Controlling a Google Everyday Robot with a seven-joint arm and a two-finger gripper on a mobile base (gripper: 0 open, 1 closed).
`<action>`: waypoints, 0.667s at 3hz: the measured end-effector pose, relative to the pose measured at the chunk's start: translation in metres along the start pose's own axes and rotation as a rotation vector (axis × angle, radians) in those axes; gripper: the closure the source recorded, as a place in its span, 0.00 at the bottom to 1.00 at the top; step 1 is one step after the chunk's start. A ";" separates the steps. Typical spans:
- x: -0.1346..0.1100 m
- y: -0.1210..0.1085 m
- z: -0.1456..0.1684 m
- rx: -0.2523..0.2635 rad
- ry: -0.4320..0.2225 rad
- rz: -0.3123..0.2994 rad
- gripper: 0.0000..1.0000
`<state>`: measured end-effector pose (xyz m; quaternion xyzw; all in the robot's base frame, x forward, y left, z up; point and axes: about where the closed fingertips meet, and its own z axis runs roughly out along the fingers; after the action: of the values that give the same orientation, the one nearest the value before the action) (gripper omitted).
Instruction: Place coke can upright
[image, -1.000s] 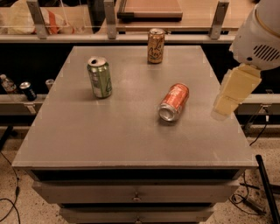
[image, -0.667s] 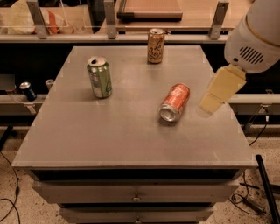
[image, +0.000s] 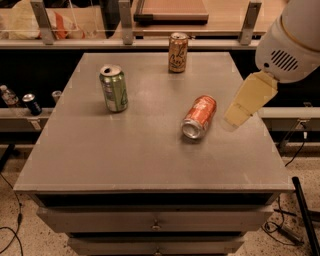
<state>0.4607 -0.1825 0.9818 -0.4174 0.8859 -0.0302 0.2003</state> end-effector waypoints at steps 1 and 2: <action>-0.008 -0.001 0.006 -0.005 -0.002 0.076 0.00; -0.029 -0.006 0.034 -0.051 0.029 0.227 0.00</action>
Offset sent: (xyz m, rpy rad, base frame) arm 0.0672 0.0430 -0.0474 0.2141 0.2071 -0.4712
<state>0.4943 -0.1608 0.9614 -0.3191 0.9306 0.0093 0.1790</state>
